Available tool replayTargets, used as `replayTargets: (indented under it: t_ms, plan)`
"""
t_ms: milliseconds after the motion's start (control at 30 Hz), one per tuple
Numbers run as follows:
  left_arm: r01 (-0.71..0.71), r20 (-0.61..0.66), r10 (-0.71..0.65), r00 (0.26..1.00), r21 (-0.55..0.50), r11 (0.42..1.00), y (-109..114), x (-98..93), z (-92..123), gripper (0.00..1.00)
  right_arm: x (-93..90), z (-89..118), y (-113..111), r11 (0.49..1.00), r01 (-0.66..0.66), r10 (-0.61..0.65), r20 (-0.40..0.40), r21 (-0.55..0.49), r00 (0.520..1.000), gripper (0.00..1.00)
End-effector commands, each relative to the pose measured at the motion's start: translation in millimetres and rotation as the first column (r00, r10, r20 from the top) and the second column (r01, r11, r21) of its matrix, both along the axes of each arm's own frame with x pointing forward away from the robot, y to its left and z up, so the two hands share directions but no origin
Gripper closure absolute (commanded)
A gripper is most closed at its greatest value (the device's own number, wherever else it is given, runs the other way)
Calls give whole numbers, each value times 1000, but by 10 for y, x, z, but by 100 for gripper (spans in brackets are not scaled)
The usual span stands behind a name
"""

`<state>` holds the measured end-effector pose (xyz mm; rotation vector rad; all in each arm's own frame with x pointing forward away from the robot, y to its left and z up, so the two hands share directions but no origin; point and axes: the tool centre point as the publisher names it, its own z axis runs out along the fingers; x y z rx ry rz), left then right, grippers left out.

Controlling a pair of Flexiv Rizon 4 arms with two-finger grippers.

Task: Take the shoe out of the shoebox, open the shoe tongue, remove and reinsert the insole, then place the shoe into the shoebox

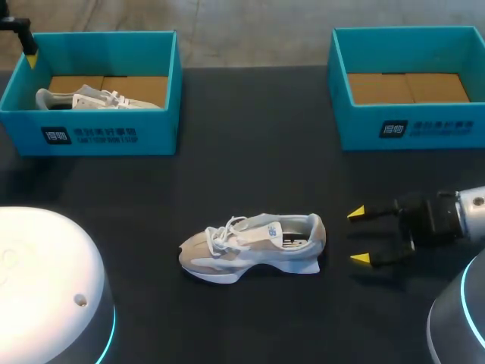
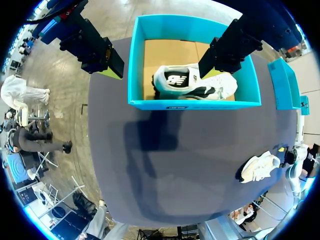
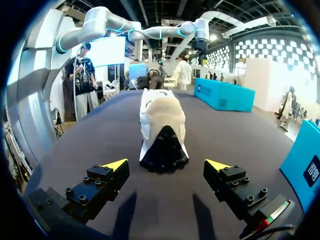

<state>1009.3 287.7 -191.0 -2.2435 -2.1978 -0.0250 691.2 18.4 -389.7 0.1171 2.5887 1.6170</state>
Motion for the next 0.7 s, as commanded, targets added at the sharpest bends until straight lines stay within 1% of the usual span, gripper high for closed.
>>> replayTargets:
  t_ms: [33,200,233,700]
  plan:
    - [1,0,-1,1000,3,1000,2,-2,6,0,78,-51,105,1000,-10,10,-4,4,1000,0]
    - [1,0,-1,1000,3,1000,2,-2,6,0,87,-49,170,1000,-21,20,4,15,1000,0]
    - [1,0,-1,1000,3,1000,2,-2,6,0,84,-58,168,1000,-20,20,-9,-1,1000,0]
    - [1,0,-1,1000,3,1000,2,-2,6,0,84,-58,168,1000,-20,20,-9,-1,1000,0]
